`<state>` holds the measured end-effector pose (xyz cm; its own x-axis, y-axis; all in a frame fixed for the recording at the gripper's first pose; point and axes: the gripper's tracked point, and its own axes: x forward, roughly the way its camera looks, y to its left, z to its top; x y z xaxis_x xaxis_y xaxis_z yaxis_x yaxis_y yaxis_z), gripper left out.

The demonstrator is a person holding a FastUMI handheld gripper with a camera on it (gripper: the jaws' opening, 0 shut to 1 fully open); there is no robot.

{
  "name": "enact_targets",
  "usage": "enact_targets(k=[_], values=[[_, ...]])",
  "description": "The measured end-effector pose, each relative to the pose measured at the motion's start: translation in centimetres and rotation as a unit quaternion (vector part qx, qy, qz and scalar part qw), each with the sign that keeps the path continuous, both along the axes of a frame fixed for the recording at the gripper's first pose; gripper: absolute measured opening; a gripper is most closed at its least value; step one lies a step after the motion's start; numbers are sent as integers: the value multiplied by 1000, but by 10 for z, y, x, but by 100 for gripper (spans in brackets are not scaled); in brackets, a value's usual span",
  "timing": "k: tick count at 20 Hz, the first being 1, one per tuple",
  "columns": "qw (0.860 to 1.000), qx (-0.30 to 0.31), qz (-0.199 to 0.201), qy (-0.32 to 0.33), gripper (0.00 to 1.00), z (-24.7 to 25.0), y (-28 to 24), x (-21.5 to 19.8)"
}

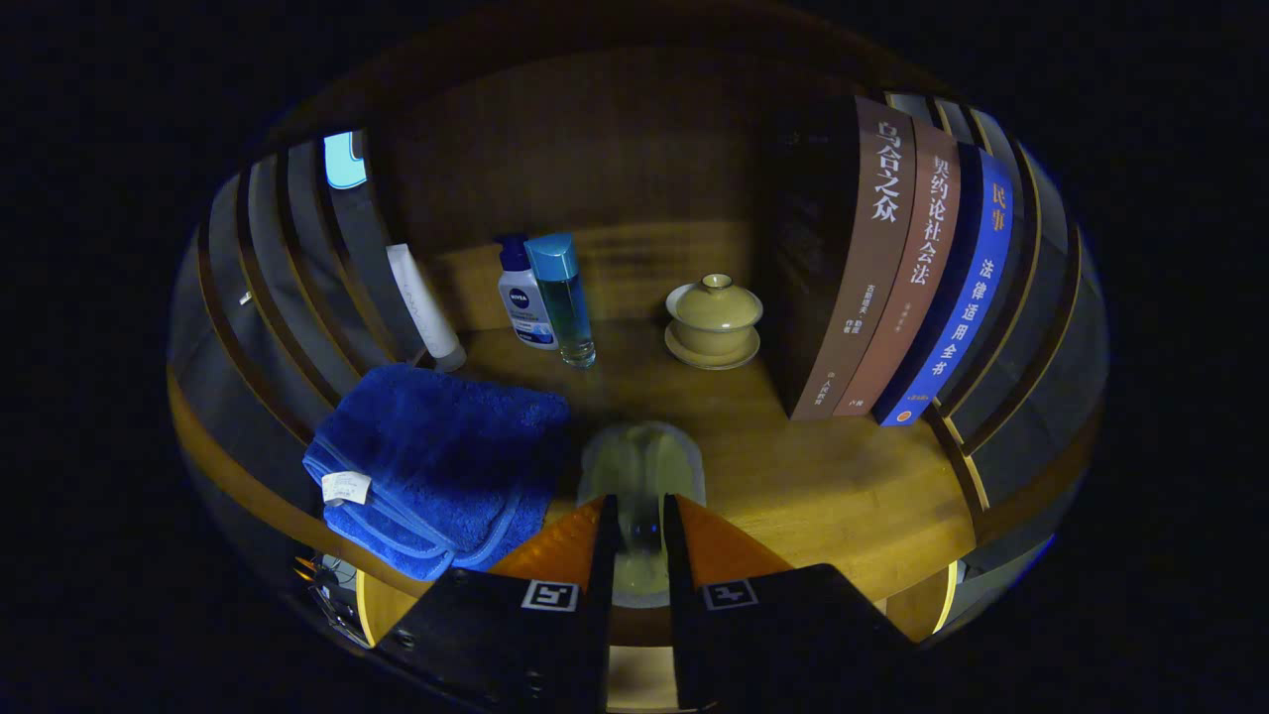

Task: Pull open the drawer, take out the items inside it, and place them on the countertop above the cabinet.

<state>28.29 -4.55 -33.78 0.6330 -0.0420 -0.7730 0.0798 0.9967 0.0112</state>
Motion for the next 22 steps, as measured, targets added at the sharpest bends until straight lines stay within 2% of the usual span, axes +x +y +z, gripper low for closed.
enact_targets(k=[4, 7, 10, 13, 17, 22], values=[[1000, 1, -2, -13, 94, 7, 1, -2], [999, 4, -9, -37, 91, 25, 1, -13], [997, 14, -10, -72, 97, 47, 7, -45], [990, 21, -9, -138, 100, 78, 13, -96], [972, 20, -8, -233, 99, 108, 19, -180], [962, 30, -1, -270, 99, 84, 27, -272]])
